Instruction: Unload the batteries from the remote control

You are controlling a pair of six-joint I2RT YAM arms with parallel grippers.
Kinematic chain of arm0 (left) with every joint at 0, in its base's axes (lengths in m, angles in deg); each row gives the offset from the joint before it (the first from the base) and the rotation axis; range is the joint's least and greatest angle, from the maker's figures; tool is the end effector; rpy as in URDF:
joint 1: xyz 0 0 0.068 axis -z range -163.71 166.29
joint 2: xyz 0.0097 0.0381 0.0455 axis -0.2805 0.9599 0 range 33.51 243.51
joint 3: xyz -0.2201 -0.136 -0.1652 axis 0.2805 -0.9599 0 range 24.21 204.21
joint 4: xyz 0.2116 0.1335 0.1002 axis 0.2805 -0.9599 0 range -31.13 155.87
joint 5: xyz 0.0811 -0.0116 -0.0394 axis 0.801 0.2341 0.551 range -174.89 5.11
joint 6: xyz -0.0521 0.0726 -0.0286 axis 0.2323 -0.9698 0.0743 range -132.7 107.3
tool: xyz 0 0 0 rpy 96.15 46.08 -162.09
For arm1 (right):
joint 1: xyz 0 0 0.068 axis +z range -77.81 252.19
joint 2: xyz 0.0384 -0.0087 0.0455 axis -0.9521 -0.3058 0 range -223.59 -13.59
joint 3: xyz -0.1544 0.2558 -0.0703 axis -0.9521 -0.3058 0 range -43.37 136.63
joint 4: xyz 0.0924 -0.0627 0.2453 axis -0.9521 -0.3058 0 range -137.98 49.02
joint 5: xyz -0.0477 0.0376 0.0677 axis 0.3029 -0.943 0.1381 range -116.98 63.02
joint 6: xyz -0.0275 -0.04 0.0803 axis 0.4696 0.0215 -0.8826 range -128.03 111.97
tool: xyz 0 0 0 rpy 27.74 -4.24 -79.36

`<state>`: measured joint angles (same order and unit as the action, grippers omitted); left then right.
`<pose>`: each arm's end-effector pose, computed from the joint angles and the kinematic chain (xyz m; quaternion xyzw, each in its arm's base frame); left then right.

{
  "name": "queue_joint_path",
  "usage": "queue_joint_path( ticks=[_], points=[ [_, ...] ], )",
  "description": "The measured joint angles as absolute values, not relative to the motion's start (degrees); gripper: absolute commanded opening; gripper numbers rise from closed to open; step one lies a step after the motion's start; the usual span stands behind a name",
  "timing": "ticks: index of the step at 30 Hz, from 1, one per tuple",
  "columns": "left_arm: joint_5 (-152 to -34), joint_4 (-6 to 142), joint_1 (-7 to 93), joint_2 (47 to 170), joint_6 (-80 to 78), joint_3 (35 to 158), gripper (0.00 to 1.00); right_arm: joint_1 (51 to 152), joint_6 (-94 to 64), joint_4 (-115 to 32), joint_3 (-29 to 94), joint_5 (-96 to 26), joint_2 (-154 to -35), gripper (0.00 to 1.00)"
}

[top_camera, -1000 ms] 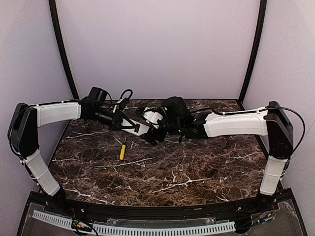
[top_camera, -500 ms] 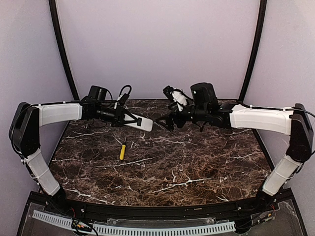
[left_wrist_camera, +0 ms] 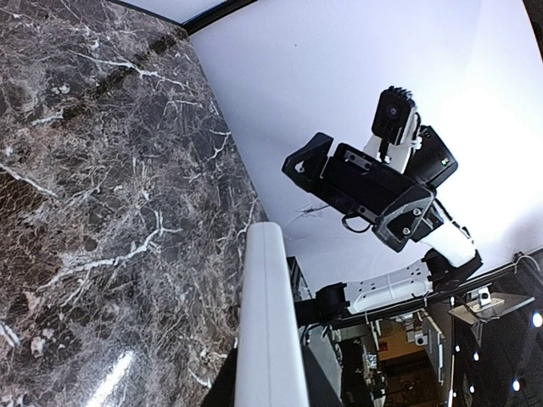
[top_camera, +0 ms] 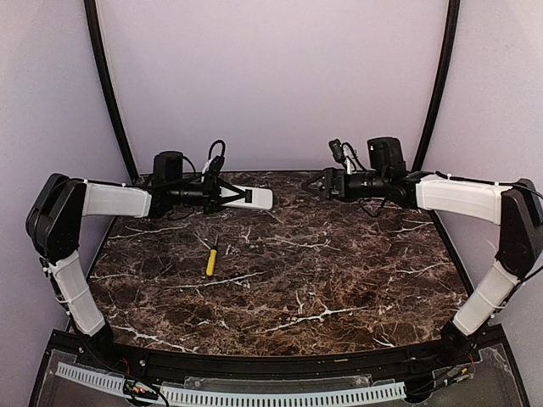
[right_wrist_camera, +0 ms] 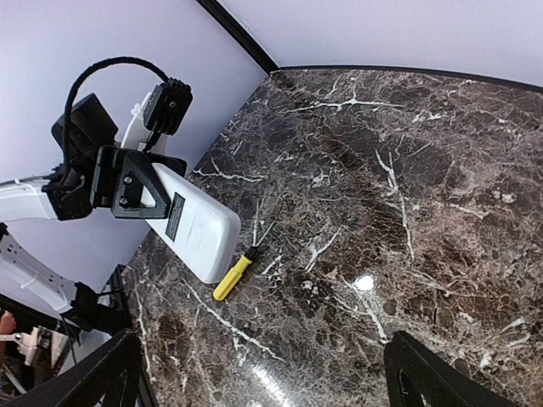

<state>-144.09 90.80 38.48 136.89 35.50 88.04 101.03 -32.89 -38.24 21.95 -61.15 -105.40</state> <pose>0.3767 -0.2322 0.2598 0.1394 0.7384 -0.6258 0.2092 0.3407 0.2418 0.2951 -0.1882 0.7945 0.4555 0.3549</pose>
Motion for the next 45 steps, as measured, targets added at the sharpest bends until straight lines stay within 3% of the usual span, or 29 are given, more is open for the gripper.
queue_joint_path(
  ticks=[15,21,45],
  points=[
    [-145.58,129.18,41.02,147.2,64.27,85.92,0.01,95.79,-52.41,-34.3,21.77,-75.3,-107.17,0.89],
    [-145.89,133.7,44.25,151.09,68.07,88.35,0.0,96.53,-54.18,-36.18,24.22,-78.2,-111.01,0.86],
    [-145.49,139.56,47.8,156.51,75.08,92.33,0.0,100.71,-53.24,-39.48,26.38,-82.11,-114.29,0.49]
  ],
)
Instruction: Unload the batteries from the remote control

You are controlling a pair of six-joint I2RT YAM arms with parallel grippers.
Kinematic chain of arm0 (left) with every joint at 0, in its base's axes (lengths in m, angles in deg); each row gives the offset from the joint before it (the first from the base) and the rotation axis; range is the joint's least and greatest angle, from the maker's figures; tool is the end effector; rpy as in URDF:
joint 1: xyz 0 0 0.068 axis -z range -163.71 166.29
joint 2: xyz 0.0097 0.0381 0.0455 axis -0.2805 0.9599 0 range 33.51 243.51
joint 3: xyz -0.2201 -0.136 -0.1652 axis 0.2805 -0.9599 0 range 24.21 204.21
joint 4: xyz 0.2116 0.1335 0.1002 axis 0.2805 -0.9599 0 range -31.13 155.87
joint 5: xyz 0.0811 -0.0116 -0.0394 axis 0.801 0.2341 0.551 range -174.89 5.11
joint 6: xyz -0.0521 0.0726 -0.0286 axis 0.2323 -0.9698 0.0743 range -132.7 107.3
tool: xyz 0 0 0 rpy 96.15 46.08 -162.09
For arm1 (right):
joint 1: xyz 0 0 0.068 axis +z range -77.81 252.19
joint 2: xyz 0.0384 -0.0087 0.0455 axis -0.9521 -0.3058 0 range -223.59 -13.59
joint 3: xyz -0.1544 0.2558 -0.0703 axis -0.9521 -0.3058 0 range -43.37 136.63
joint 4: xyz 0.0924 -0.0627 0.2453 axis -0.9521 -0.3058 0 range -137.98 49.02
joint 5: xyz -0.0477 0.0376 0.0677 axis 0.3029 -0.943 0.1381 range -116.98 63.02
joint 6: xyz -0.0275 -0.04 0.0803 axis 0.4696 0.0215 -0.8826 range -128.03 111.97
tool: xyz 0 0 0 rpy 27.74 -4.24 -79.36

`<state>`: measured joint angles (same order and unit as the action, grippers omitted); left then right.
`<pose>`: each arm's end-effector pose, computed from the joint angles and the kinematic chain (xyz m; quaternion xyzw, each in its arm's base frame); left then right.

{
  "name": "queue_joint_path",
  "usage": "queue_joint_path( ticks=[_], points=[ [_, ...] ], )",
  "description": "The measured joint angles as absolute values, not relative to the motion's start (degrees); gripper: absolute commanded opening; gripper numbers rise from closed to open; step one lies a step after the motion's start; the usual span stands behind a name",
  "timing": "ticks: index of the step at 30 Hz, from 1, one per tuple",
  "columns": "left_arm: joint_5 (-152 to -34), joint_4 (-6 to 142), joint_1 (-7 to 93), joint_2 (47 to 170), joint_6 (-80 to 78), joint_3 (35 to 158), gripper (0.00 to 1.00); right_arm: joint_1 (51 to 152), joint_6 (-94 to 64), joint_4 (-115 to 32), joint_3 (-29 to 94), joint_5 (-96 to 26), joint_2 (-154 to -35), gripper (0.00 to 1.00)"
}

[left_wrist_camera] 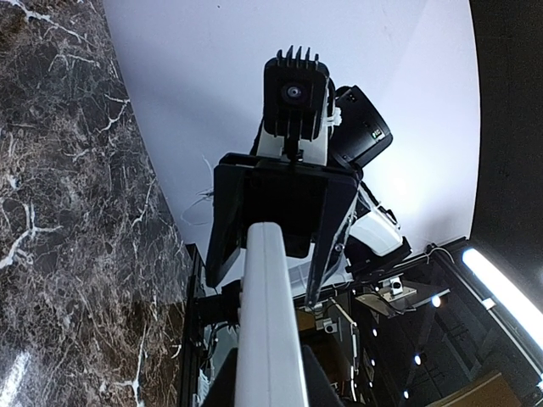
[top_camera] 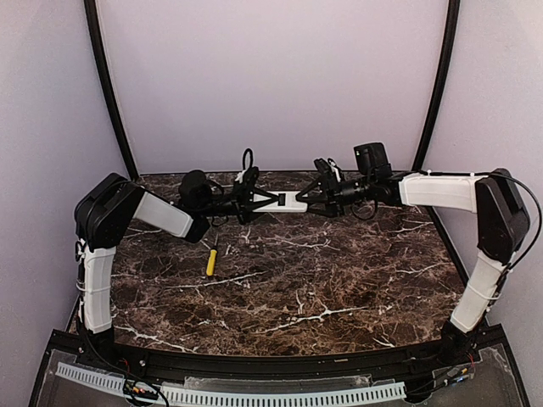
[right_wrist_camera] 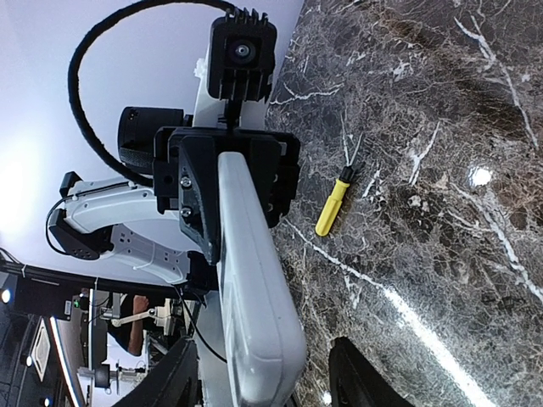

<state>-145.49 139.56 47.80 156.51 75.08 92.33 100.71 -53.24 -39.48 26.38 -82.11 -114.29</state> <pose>0.3768 -0.3175 0.2288 0.1248 0.6366 -0.7543 0.1014 0.3451 0.2666 0.2684 -0.1197 0.7913 0.5879 0.1178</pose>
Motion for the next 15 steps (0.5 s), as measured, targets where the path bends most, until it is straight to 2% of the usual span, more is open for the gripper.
queue_joint_path(
  ticks=[15],
  points=[
    [-145.54,139.28,48.76,156.51,74.6,92.44,0.0,100.84,-54.13,-37.58,26.38,-83.14,-115.06,0.24]
  ],
)
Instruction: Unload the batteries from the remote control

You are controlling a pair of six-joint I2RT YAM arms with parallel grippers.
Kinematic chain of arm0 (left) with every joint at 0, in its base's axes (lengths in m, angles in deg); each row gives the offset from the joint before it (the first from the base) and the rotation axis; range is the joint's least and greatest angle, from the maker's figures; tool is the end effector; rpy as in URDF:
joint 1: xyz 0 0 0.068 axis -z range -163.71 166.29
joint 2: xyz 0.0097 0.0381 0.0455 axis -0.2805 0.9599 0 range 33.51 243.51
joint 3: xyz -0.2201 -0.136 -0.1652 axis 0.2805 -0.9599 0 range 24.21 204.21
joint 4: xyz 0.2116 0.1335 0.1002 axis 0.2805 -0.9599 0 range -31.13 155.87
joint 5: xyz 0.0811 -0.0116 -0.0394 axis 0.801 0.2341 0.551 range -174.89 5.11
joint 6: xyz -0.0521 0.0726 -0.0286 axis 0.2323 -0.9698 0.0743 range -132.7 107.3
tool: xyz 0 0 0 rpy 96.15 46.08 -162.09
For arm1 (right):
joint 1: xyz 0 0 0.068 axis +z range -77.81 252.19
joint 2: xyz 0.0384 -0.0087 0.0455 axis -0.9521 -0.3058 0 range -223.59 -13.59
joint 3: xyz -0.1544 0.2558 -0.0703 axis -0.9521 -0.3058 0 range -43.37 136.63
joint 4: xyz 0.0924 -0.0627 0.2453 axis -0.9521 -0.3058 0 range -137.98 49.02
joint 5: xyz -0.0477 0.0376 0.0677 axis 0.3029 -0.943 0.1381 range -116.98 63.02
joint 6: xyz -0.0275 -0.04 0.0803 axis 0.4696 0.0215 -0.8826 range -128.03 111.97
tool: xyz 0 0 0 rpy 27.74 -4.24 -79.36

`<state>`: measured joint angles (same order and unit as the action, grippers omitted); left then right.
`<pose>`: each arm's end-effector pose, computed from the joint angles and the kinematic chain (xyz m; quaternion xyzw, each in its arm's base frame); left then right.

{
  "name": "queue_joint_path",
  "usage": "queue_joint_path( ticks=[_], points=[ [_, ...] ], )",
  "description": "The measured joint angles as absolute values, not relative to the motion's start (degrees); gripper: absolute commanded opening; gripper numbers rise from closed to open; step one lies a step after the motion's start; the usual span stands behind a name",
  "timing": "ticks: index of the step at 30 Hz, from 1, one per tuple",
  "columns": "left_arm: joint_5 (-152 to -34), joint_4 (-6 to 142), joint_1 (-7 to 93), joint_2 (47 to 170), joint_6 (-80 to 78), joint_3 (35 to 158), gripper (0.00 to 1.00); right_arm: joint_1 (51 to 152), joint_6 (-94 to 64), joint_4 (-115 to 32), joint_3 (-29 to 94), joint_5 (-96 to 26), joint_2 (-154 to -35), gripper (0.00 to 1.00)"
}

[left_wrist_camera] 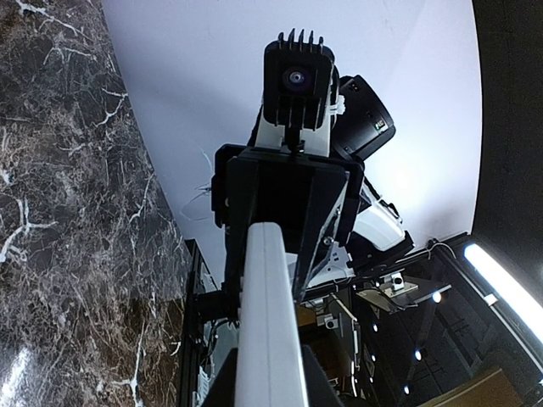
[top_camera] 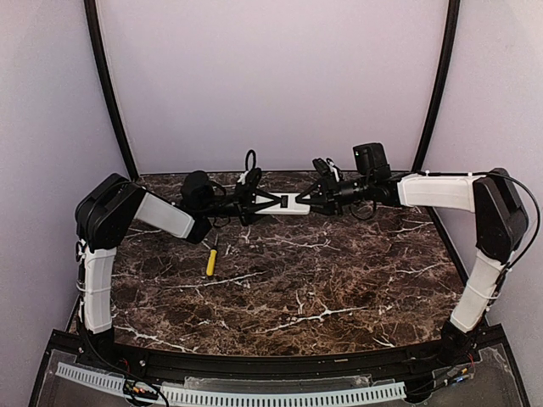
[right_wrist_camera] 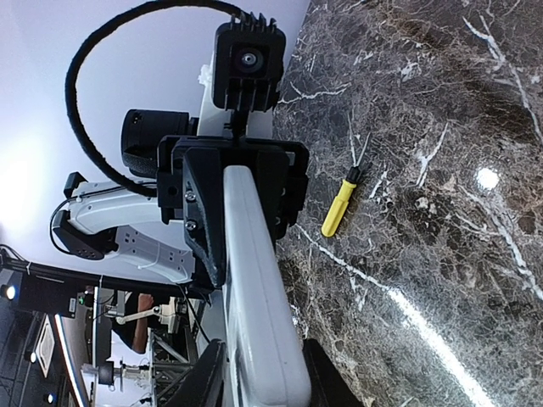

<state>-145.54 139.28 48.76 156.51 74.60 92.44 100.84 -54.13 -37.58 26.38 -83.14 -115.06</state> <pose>0.3717 -0.3240 0.2289 0.1323 0.6357 -0.7543 0.0970 0.3467 0.2695 0.2670 -0.1236 0.7854 0.5958 0.1141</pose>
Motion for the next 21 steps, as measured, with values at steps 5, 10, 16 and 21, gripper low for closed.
queue_joint_path(
  ticks=[5,10,16,21],
  points=[
    [-145.75,139.1,48.74,156.51,73.27,92.68,0.0,100.81,-55.23,-37.1,26.34,-83.75,-115.12,0.12],
    [-145.97,139.54,48.65,156.51,72.37,92.77,0.0,100.66,-55.99,-35.79,26.25,-85.2,-115.12,0.06],
    [-146.15,139.54,48.65,156.51,72.35,92.77,0.0,100.66,-56.39,-34.87,25.75,-85.52,-115.12,0.05],
    [-146.32,139.6,48.65,156.51,72.37,92.77,0.0,100.66,-56.6,-34.19,25.44,-85.76,-115.12,0.04]
  ],
)
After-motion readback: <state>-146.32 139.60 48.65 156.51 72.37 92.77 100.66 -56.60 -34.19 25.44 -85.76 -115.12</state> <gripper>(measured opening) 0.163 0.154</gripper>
